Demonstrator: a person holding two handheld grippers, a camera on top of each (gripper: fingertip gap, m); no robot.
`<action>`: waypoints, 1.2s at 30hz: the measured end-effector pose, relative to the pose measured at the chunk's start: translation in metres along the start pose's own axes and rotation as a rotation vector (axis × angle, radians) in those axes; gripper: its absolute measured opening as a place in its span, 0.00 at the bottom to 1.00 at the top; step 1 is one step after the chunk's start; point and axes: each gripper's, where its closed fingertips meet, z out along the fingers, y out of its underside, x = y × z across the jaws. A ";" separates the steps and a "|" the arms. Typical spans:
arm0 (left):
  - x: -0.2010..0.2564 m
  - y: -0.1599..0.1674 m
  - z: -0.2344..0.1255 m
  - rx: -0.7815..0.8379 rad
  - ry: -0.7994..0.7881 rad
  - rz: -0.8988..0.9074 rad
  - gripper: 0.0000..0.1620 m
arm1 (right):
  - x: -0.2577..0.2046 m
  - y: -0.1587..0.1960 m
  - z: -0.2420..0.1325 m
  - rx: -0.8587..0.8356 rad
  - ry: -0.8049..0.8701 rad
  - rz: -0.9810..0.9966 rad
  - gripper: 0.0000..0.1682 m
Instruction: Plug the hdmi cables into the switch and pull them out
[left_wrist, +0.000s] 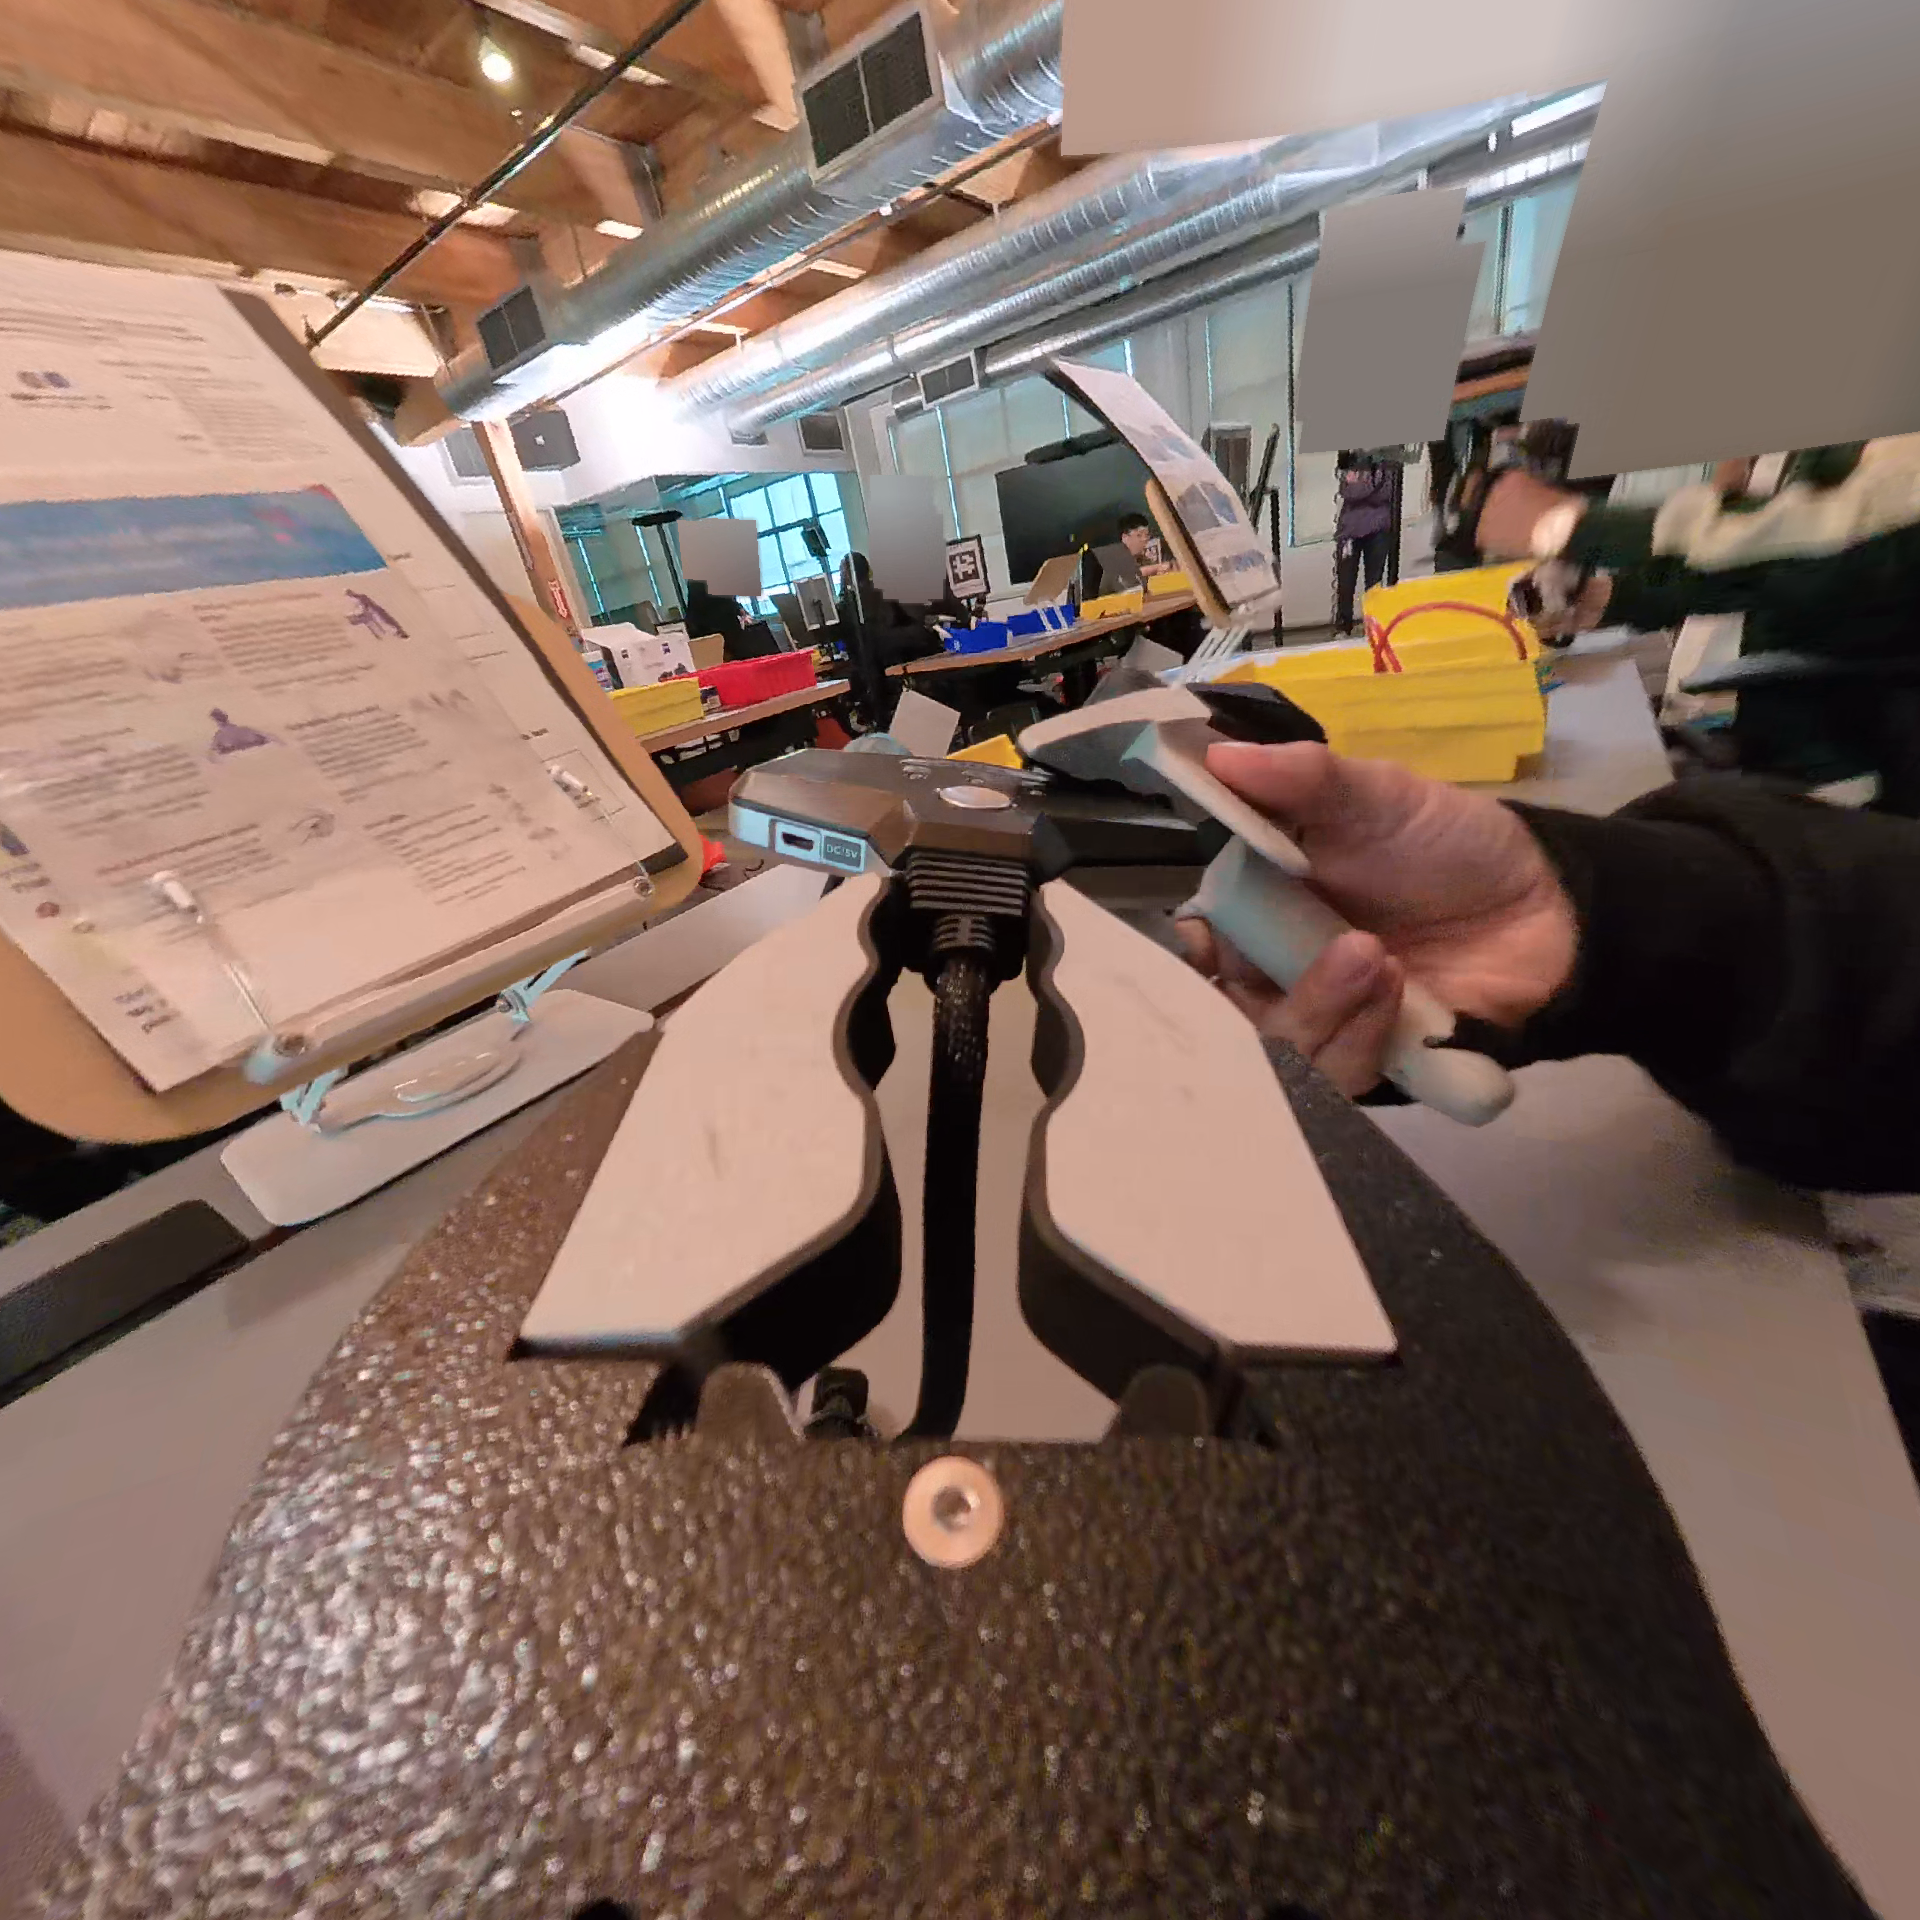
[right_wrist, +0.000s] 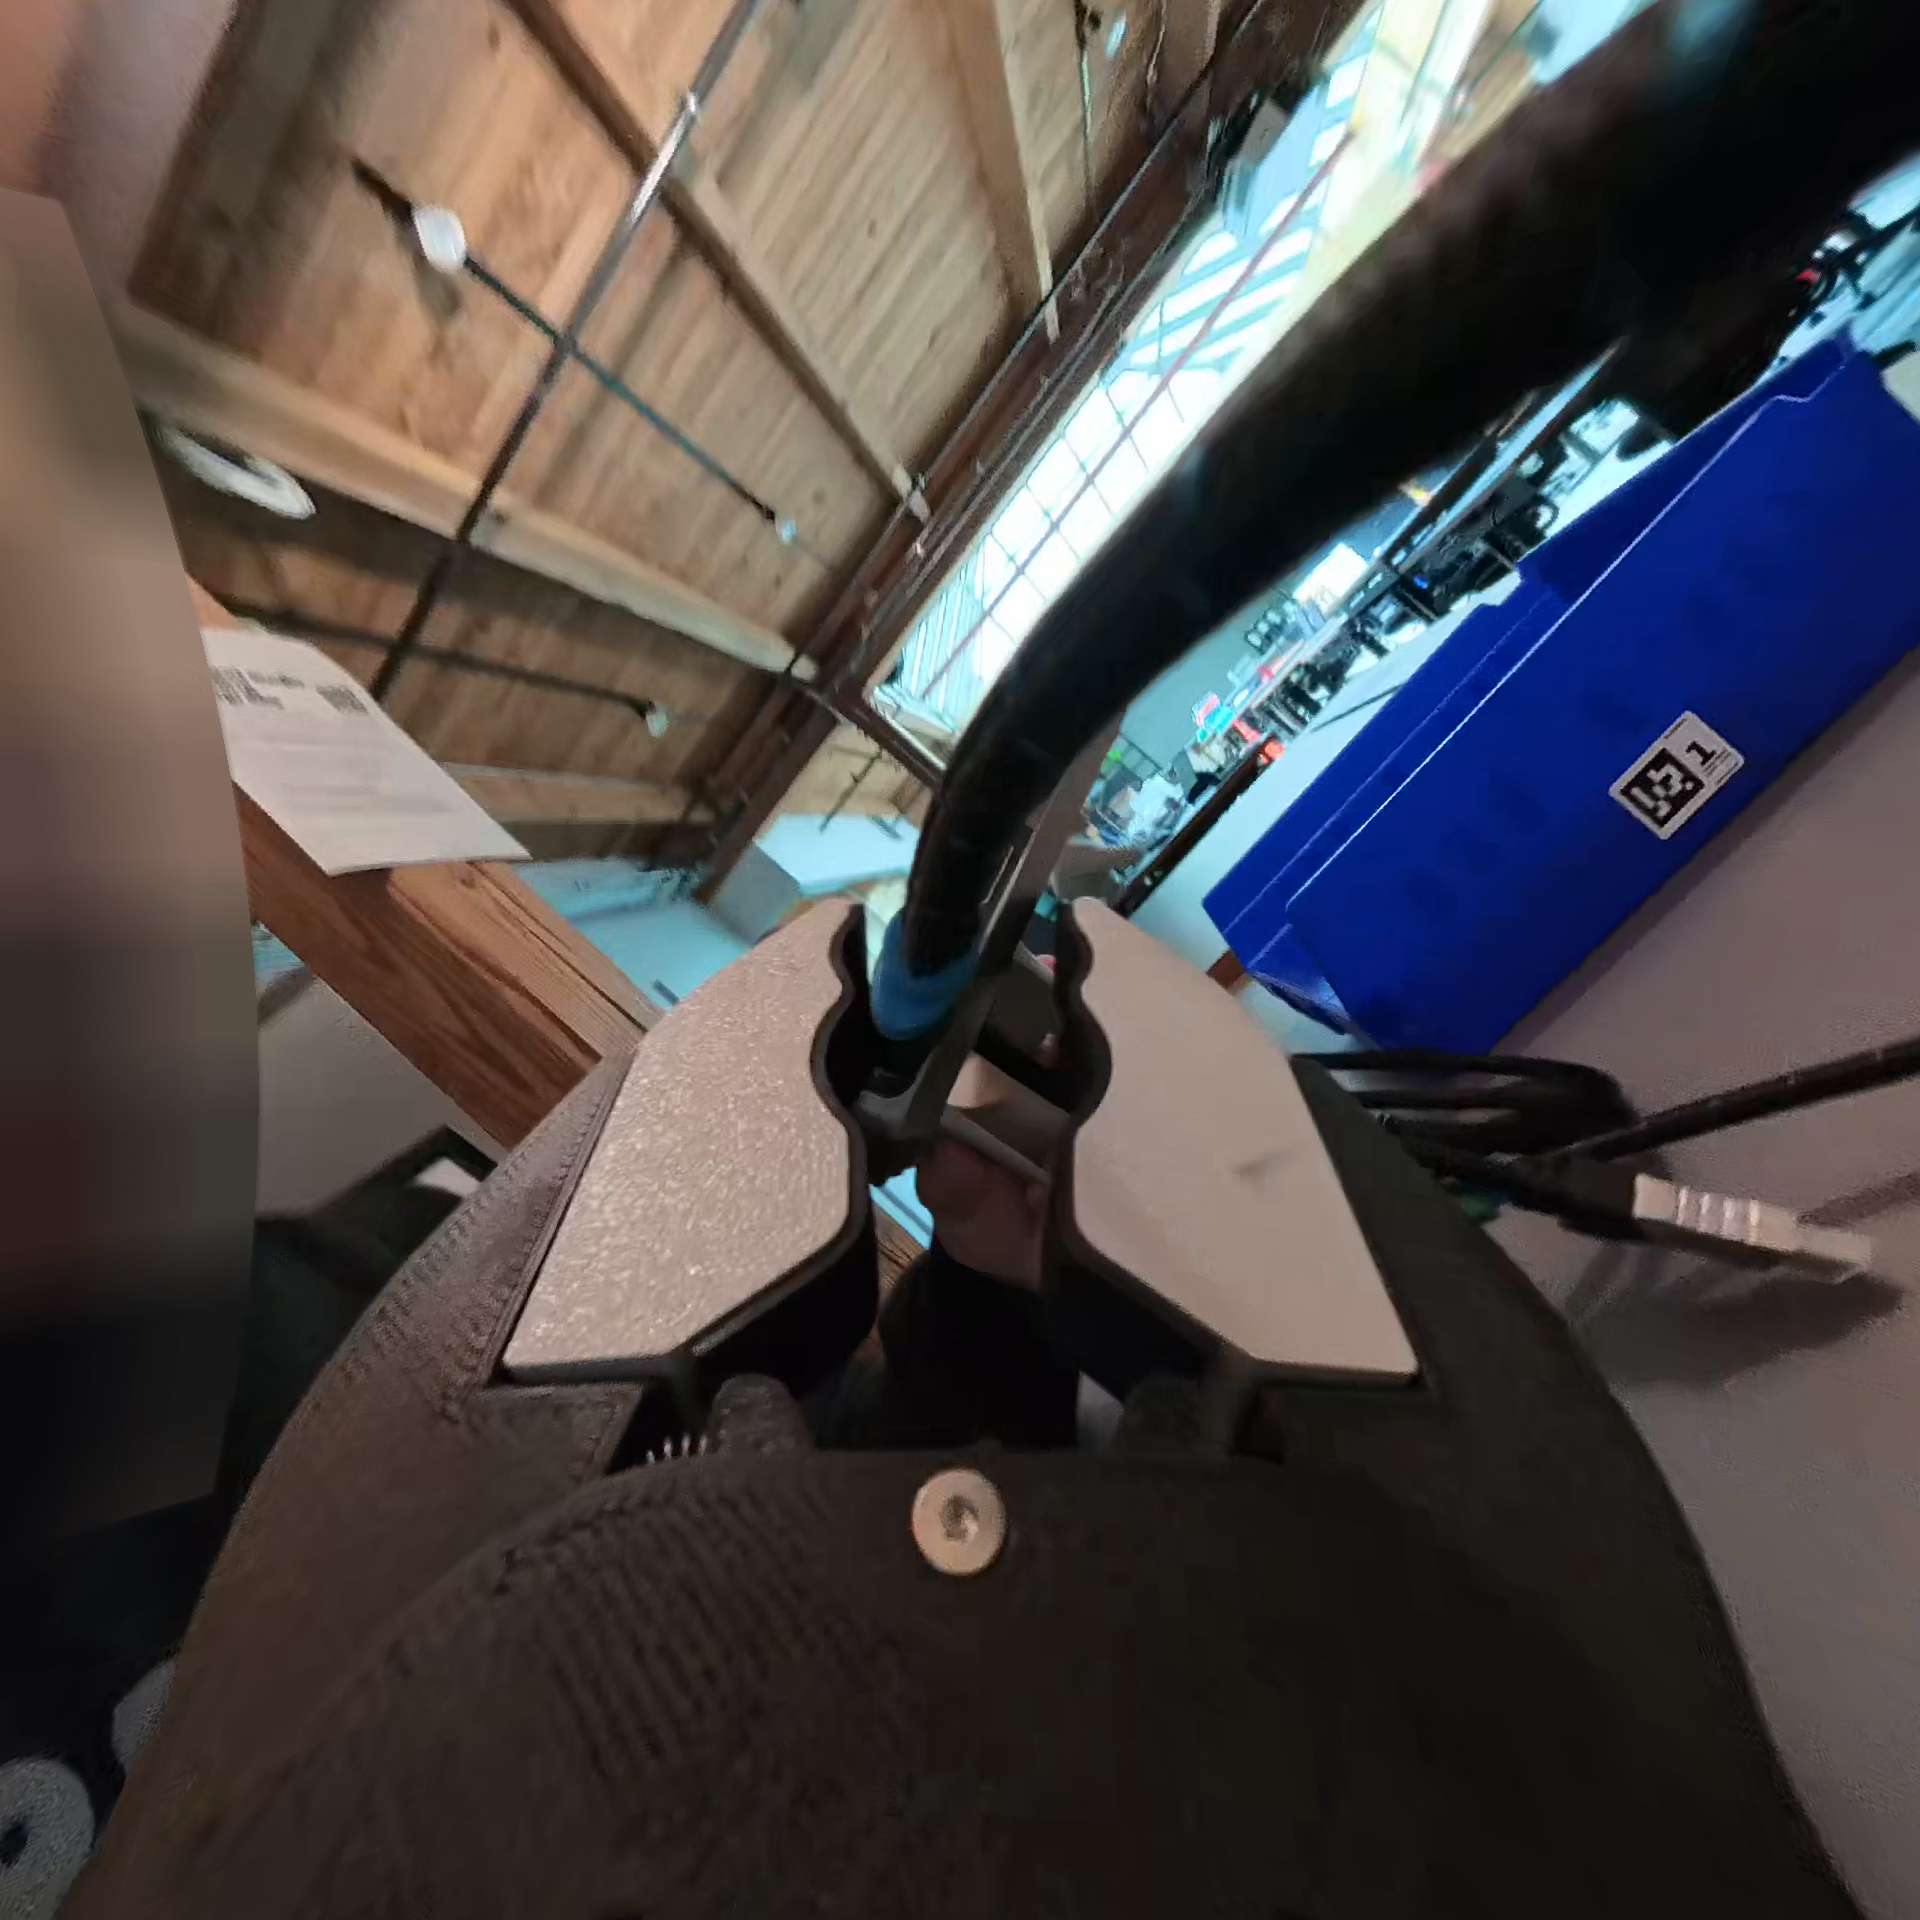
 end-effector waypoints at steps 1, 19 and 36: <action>-0.004 -0.001 -0.003 0.023 -0.004 -0.038 0.14 | 0.002 0.000 0.006 -0.016 -0.002 -0.023 0.23; -0.029 -0.006 -0.007 0.123 0.185 -0.227 0.13 | -0.015 0.013 -0.022 -0.222 0.318 -0.594 0.44; 0.009 0.014 -0.014 0.212 0.361 -0.320 0.14 | -0.042 0.024 -0.050 -0.524 0.502 -1.183 0.29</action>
